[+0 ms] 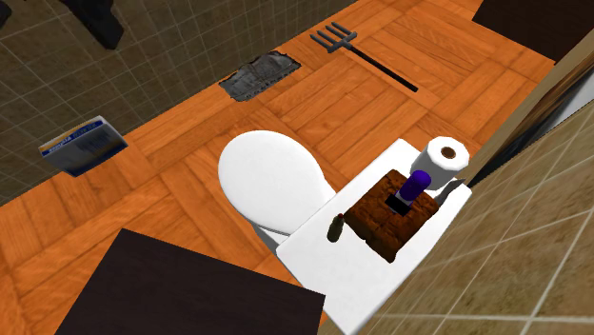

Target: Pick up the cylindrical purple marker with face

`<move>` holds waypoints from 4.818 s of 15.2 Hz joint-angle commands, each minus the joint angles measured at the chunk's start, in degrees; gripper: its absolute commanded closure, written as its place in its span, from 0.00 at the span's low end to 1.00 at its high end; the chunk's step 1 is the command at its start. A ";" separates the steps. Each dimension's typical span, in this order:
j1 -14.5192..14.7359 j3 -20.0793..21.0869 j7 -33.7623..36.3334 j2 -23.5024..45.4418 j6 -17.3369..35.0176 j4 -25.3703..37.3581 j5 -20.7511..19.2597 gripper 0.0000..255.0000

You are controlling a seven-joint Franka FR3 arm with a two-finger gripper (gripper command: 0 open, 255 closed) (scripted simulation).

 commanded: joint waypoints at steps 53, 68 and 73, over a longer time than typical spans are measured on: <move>-13.11 -25.31 -47.81 69.84 29.96 22.05 -1.67 1.00; -12.59 -26.05 -47.40 66.57 24.84 24.11 -3.08 1.00; -12.32 -26.38 -47.17 64.79 21.56 25.74 -3.85 1.00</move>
